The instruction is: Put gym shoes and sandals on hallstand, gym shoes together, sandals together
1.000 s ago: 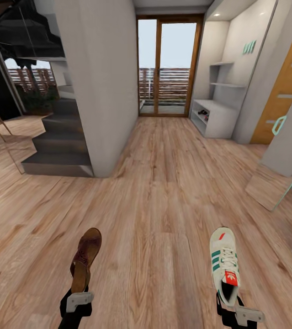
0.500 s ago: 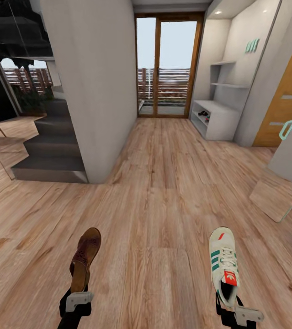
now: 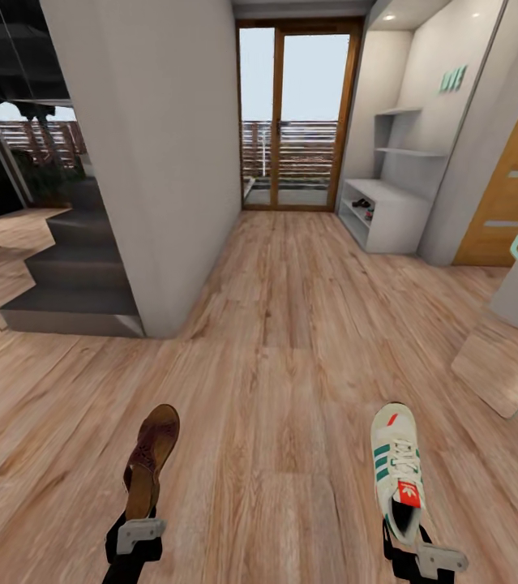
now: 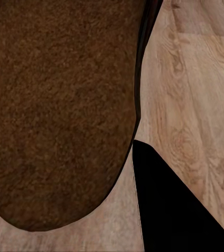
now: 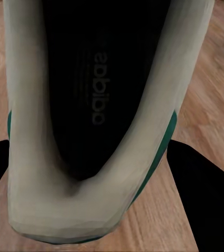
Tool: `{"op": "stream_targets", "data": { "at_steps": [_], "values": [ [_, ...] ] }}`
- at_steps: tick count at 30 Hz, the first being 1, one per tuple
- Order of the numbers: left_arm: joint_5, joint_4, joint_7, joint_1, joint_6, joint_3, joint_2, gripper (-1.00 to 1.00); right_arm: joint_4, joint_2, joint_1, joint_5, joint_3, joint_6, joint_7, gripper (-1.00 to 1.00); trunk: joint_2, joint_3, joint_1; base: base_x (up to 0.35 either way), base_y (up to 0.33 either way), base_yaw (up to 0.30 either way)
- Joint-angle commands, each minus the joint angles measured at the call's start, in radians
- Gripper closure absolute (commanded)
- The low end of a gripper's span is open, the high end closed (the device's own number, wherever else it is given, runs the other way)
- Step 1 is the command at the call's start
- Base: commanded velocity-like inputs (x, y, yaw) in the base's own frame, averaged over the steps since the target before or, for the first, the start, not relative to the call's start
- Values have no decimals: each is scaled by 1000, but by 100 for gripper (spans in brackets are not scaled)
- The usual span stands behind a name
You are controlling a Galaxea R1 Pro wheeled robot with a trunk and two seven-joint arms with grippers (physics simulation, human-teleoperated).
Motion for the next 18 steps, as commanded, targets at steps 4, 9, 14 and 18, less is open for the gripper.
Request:
{"op": "stream_targets", "data": {
  "at_steps": [4,9,14,18],
  "values": [
    [0,0,11,-1,-2,-8,2,100,0,0,0,-8,9,-3,-3,100,0,-1,0,335,-87,0],
    [0,0,11,-1,-2,-8,2,100,0,0,0,-8,9,-4,-3,100,0,-1,0,335,-86,0],
    [0,0,11,-1,-3,-8,2,100,0,0,0,-8,9,-4,-3,100,0,-1,0,335,-86,0],
    [0,0,11,-1,-3,-8,2,100,0,0,0,-8,9,-4,-3,100,0,-1,0,335,-86,0]
  ]
}}
